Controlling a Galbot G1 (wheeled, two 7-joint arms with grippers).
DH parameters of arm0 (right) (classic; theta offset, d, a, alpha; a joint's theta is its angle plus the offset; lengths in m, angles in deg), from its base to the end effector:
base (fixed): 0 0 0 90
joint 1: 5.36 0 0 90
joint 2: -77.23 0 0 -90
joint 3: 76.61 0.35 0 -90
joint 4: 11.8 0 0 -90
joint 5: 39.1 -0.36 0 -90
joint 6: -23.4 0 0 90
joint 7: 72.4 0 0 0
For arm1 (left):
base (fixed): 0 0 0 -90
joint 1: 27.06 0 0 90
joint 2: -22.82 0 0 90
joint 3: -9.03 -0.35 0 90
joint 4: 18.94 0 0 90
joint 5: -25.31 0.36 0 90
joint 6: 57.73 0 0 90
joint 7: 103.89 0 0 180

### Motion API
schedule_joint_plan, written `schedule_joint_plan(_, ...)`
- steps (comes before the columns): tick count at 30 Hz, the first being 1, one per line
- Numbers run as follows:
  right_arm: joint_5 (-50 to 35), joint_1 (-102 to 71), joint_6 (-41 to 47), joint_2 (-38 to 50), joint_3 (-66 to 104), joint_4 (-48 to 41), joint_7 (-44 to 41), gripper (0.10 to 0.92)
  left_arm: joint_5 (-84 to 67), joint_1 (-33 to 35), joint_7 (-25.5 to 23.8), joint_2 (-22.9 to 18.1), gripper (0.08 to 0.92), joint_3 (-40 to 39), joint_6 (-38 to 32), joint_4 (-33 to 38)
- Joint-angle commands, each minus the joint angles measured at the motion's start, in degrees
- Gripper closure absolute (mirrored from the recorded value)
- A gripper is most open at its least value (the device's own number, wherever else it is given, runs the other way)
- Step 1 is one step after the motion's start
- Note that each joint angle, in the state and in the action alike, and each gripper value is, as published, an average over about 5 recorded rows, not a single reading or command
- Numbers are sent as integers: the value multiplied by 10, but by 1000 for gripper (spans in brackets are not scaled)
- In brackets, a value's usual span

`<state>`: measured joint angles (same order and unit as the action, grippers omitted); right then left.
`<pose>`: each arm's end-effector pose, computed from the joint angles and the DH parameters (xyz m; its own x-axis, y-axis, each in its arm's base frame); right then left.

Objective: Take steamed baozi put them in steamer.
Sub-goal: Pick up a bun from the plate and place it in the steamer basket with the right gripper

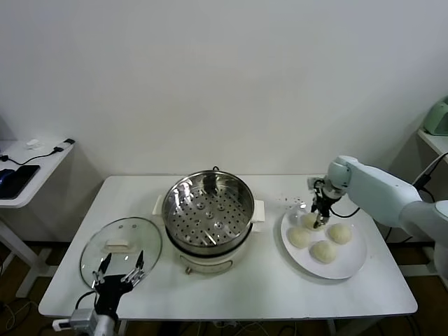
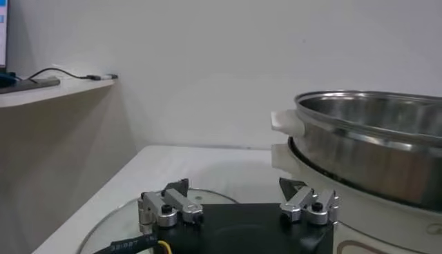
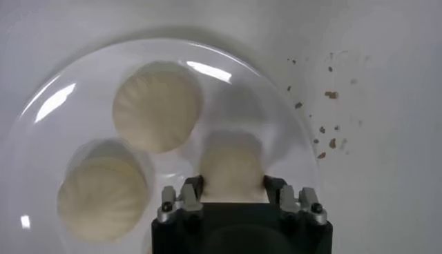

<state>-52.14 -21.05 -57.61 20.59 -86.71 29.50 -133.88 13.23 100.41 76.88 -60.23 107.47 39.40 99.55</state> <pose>0.6115 -0.1458 -0.2150 -0.0970 -0.0564 0.9937 -0.9938 0.0608 -0.0936 0.1442 0.0677 -0.3264 -0.9616 -0.0790 0.2627 -0.0873 0.9960 -0.0198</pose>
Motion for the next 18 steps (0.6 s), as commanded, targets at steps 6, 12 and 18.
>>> schedule_joint_plan(6, -119, 239, -25, 11, -149, 134, -18, 440, -3, 15, 2, 10, 177, 1, -2, 19)
schedule_joint_plan(12, -211, 419, -108, -53, -215, 254, -30, 440, -4, 16, 4, 11, 177, -2, 5, 35)
schedule_joint_plan(18, -191, 465, -207, -155, -200, 346, -30, 440, 4, 15, 6, 0, 177, -12, 11, 37)
